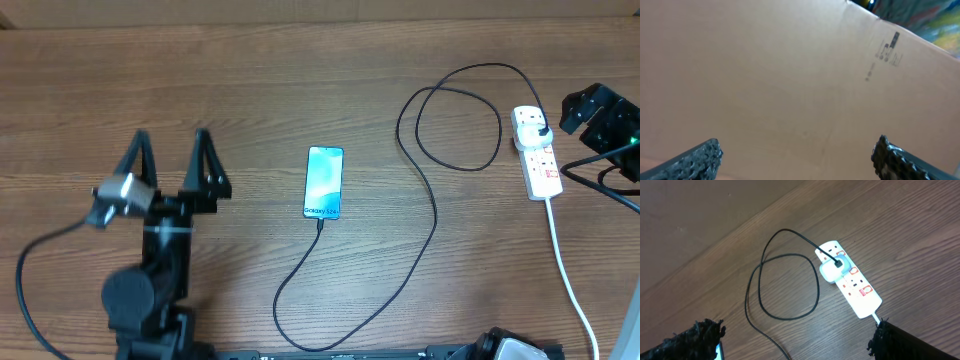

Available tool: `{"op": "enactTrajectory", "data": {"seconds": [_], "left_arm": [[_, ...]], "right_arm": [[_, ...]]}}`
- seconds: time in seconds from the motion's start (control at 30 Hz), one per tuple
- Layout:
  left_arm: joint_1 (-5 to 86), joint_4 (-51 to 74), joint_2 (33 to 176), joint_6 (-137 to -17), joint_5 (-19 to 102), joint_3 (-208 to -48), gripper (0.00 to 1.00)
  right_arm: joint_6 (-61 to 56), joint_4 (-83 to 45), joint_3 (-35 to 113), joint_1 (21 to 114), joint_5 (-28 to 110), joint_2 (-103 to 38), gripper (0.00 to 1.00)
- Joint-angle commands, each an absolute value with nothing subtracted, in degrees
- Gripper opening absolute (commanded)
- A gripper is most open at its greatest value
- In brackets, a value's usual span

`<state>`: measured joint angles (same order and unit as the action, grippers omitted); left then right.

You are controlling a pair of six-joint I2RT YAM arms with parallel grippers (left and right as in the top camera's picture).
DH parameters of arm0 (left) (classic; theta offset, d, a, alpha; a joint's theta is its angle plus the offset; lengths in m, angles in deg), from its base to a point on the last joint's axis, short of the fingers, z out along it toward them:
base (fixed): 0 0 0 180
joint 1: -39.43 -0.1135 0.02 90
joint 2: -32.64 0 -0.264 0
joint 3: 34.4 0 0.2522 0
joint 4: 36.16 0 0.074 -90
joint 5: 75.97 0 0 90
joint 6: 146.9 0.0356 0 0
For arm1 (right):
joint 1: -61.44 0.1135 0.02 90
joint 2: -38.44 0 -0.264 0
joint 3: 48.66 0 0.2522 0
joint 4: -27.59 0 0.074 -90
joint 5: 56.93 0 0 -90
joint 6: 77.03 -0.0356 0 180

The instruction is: Plug charger to phone and switch on socket

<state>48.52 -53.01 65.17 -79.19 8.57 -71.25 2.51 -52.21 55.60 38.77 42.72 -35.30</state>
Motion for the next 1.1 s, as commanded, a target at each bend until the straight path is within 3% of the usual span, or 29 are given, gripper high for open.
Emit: {"op": "enactTrajectory", "data": {"seconds": [0.0,0.37,1.07], "left_arm": [[45.89,-55.20,57.48,-78.68,10.61,-63.14,1.00],[42.05,-55.88,40.78,-75.67,10.72,-48.28,1.00],[39.40,-19.79,32.78,-65.98,11.46,-48.41,1.00]], "right_arm": [[2.49,-51.90,55.49,38.87,42.26,-35.30,1.00],[2.49,-51.90,55.49,38.87,42.26,-35.30,1.00],[2.49,-51.90,55.49,38.87,42.26,-35.30,1.00]]}}
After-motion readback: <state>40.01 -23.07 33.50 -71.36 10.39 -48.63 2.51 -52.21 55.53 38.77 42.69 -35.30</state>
